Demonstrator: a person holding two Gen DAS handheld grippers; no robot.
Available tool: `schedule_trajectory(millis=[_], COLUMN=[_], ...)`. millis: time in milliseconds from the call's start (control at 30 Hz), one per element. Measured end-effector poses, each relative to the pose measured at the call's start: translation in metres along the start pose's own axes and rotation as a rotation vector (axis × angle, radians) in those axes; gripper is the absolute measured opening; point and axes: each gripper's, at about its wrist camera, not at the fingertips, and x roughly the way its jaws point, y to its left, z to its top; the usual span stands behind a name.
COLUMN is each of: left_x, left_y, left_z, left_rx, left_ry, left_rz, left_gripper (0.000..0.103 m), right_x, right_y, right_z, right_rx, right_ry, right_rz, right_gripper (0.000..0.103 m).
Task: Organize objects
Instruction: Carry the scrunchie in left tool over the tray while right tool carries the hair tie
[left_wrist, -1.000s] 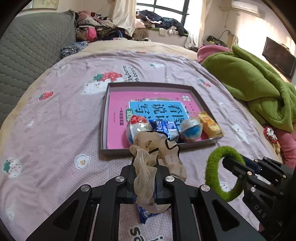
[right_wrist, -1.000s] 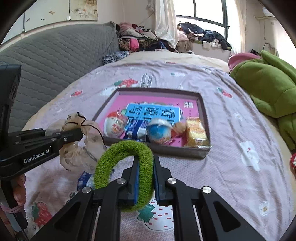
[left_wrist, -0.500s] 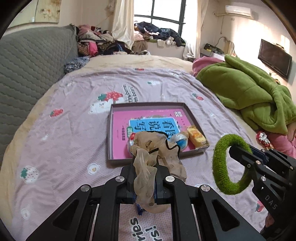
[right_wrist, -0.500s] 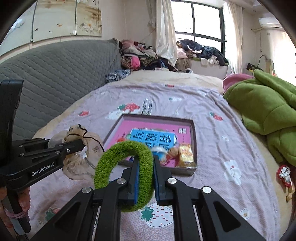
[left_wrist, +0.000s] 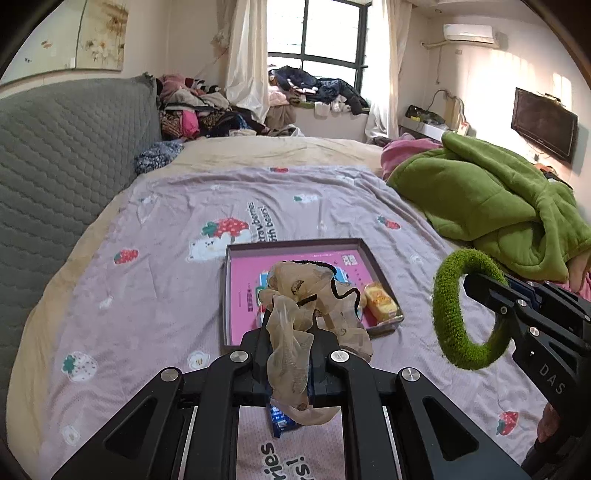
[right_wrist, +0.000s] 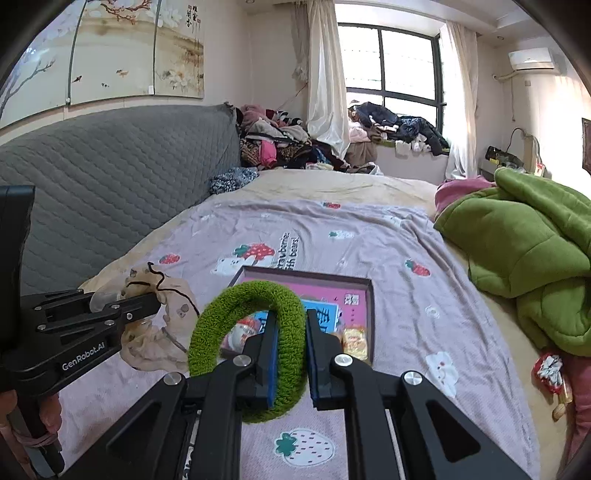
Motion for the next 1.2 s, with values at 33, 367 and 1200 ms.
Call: schedule_trajectory(millis=[33, 367, 1200], left_x=[-0.001, 0.004, 0.127], left_y=[0.0, -0.002, 0.021], left_z=[0.002, 0.023, 0.035], left_rx=[-0.001, 0.004, -0.063], left_ry=[-0.007, -0.03, 0.015], left_rz=[0.002, -0.007, -0.029], left_gripper=[0.012, 0.012, 0.013], right_x=[0.0, 0.012, 0.129], right_y=[-0.001, -0.012, -0.052], right_z=[0.002, 0.022, 0.017], right_rx=[-0.001, -0.014, 0.074], right_ry=[-0.002, -0.019, 0.075], right_rz=[0.0, -0.015, -0.002], right_gripper=[0.013, 0.013, 0.013])
